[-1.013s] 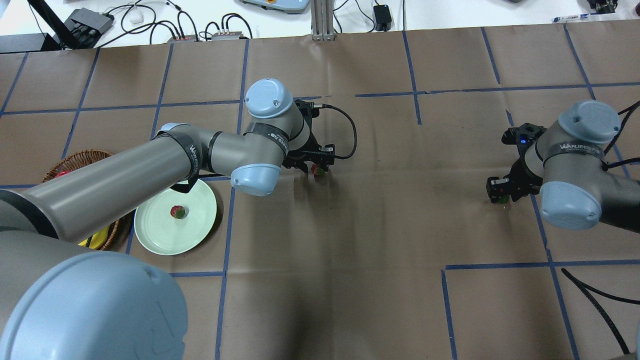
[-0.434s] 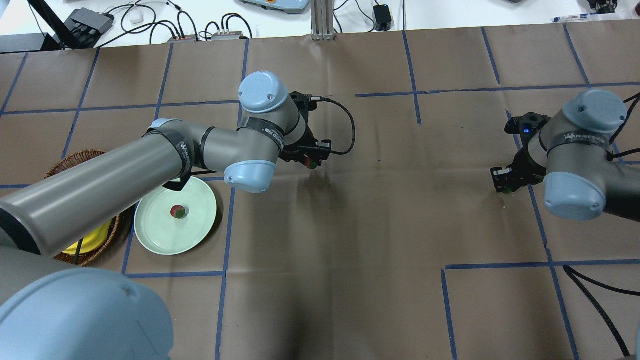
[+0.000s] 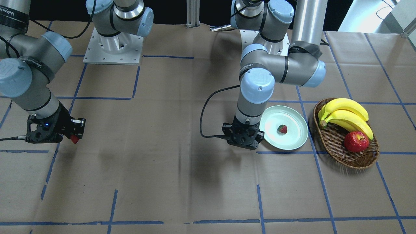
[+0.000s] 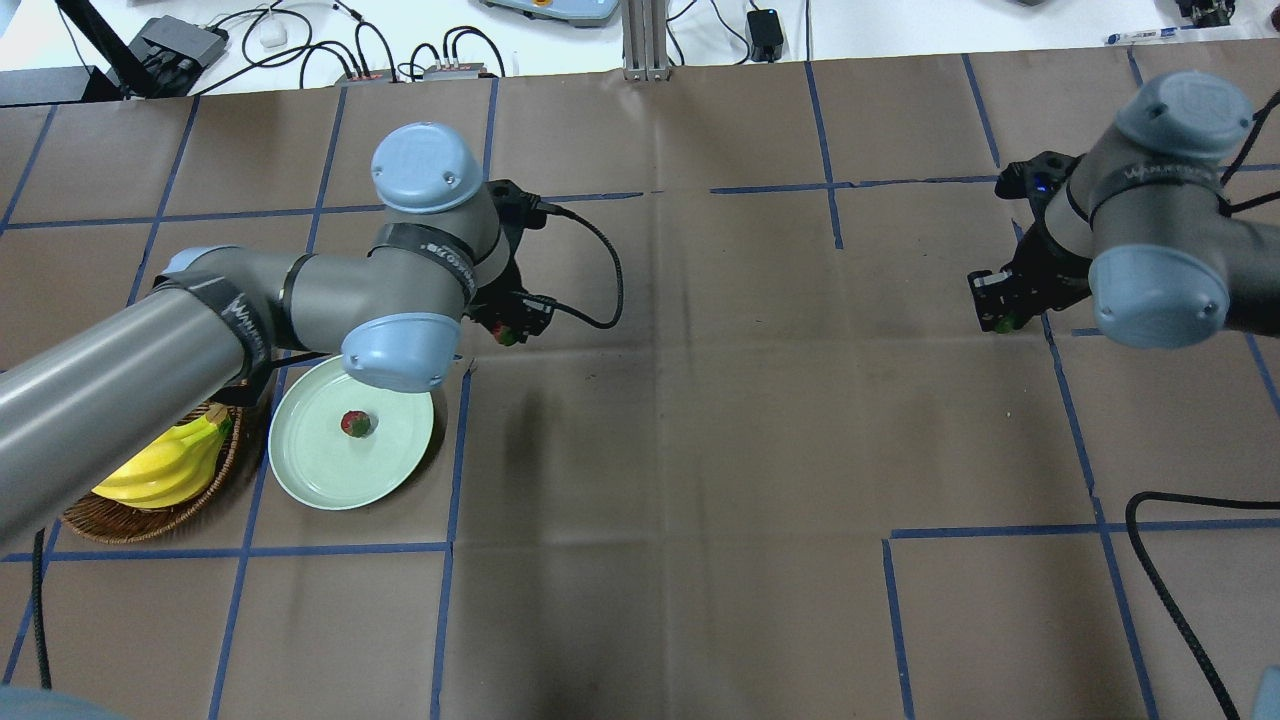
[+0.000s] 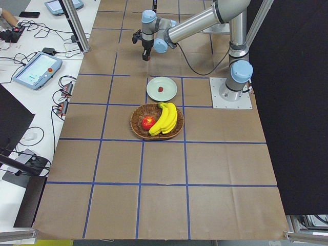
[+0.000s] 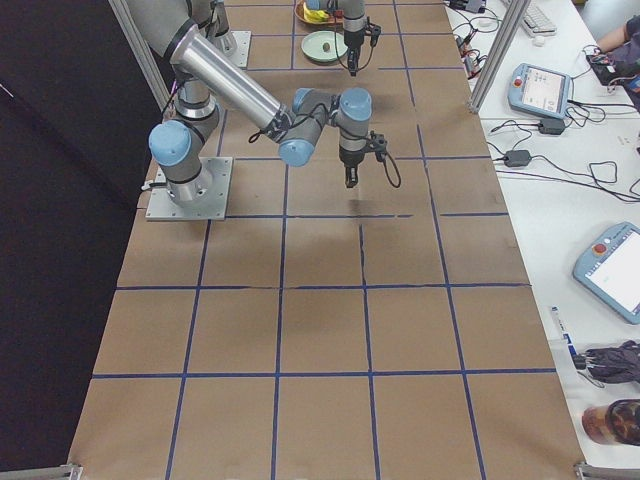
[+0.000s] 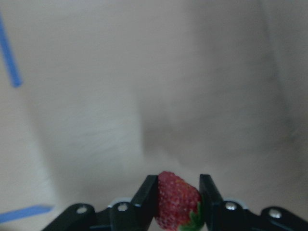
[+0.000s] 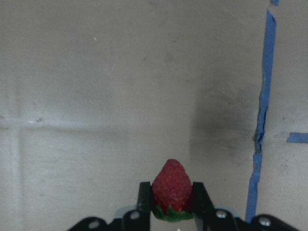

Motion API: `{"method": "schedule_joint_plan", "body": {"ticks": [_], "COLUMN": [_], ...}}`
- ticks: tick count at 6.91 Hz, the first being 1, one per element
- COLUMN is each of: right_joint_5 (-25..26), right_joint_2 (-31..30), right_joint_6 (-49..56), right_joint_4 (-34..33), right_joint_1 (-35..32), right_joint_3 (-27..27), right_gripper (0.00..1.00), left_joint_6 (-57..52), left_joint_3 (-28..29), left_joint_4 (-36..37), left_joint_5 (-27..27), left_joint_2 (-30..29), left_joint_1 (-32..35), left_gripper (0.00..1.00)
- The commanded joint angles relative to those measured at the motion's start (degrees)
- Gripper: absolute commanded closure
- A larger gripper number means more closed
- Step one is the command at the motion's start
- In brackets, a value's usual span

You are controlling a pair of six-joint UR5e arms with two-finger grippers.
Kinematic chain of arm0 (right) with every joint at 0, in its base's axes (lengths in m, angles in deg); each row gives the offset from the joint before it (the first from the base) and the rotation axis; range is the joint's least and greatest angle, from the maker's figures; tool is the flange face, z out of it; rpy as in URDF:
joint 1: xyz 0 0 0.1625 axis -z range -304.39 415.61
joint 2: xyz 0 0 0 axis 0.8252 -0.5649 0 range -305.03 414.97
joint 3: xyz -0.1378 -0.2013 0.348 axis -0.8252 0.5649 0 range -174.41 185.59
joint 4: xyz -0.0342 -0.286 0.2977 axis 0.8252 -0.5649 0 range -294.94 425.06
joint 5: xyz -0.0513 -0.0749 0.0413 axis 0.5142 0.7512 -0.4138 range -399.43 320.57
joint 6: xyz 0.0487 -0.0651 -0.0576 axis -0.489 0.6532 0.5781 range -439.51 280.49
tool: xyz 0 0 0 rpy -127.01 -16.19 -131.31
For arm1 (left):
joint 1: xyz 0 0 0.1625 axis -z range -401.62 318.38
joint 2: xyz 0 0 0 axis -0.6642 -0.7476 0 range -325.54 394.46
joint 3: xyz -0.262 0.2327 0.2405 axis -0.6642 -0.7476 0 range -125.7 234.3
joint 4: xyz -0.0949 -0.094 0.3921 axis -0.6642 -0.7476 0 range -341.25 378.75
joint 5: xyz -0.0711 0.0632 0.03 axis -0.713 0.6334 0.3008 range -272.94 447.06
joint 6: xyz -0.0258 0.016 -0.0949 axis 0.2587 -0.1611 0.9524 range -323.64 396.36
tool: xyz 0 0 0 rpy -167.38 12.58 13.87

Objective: Collect all strawberries into plate
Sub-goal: 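Place strawberry on plate with left while right carries third strawberry mid-table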

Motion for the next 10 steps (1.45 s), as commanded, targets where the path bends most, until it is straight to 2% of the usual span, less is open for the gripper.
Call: {"method": "schedule_joint_plan", "body": {"ticks": [1,2,3,4,5,6,7,9,10], "right_joint_5": [-0.56,-0.56,-0.65,-0.65,-0.65,-1.35,-2.75,-3.72,-3.90], "right_joint_2": [1.11,3.81,7.32,11.44,15.49,18.49,19.91,21.49,22.29], "right_joint_6": [-18.47,-28.85,-36.43,-42.34,-45.97,-49.31,-50.39,-50.48,-50.40], "right_joint_4": [6.54,5.93,4.09,3.90,3.46,1.63,0.92,0.56,-1.01], "right_joint_1": [-13.67,-20.62,-26.52,-31.45,-34.64,-36.50,-37.12,-37.22,-37.22], "right_joint_3": [5.28,6.59,9.91,14.03,17.12,18.80,19.77,19.78,19.87], "right_gripper": [0.93,0.93,0.93,0.93,0.93,0.93,0.93,0.87,0.67], "left_joint_6": [-12.02,-15.29,-19.24,-19.71,-19.98,-19.89,-19.72,-19.19,-18.49], "left_joint_3": [-10.57,-12.62,-13.42,-14.13,-14.05,-14.05,-13.87,-13.52,-13.43], "left_joint_4": [0.12,1.18,2.75,2.77,2.86,2.77,2.77,2.24,2.24], "left_joint_5": [5.77,6.25,6.34,6.16,5.99,5.81,5.90,6.08,5.03], "left_joint_2": [6.56,6.76,5.89,5.71,5.53,5.62,5.62,5.97,5.88], "left_joint_1": [-10.54,-13.46,-16.27,-18.30,-18.84,-18.85,-18.85,-18.85,-17.89], "left_gripper": [1.00,1.00,0.94,0.78,0.39,0.08,0.01,0.01,0.01]}}
